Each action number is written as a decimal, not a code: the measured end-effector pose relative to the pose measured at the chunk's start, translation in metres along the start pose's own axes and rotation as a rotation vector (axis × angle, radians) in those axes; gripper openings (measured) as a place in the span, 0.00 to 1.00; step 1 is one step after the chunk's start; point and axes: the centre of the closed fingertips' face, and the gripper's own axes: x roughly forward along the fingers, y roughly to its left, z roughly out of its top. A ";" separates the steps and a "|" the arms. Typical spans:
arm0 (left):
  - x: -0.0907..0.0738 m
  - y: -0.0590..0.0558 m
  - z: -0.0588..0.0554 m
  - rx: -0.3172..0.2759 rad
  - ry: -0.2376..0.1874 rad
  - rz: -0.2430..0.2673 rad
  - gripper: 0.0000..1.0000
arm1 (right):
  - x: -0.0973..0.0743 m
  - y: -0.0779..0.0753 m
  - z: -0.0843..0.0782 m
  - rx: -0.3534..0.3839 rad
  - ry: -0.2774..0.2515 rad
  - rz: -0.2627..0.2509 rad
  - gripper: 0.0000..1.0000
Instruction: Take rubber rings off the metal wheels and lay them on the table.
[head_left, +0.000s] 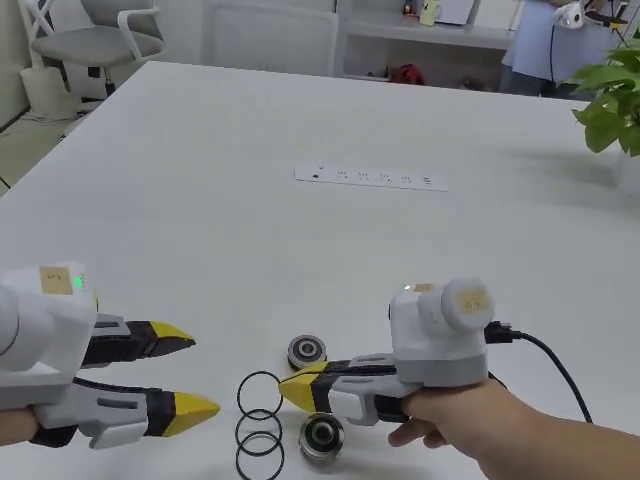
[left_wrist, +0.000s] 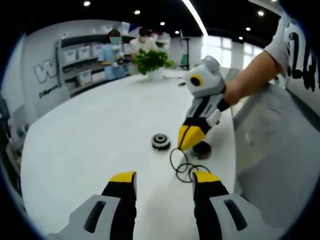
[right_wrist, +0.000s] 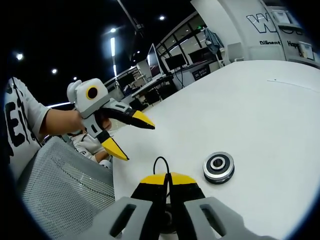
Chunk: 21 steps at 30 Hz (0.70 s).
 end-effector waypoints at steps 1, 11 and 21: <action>0.000 -0.001 0.000 0.002 0.000 -0.002 0.46 | 0.000 0.000 -0.001 0.002 0.003 0.001 0.00; -0.006 -0.005 -0.005 0.010 0.005 -0.007 0.47 | 0.005 -0.002 -0.006 0.003 0.022 -0.006 0.00; -0.011 -0.009 -0.013 -0.002 0.016 -0.013 0.47 | 0.008 -0.008 -0.012 -0.004 0.045 -0.028 0.00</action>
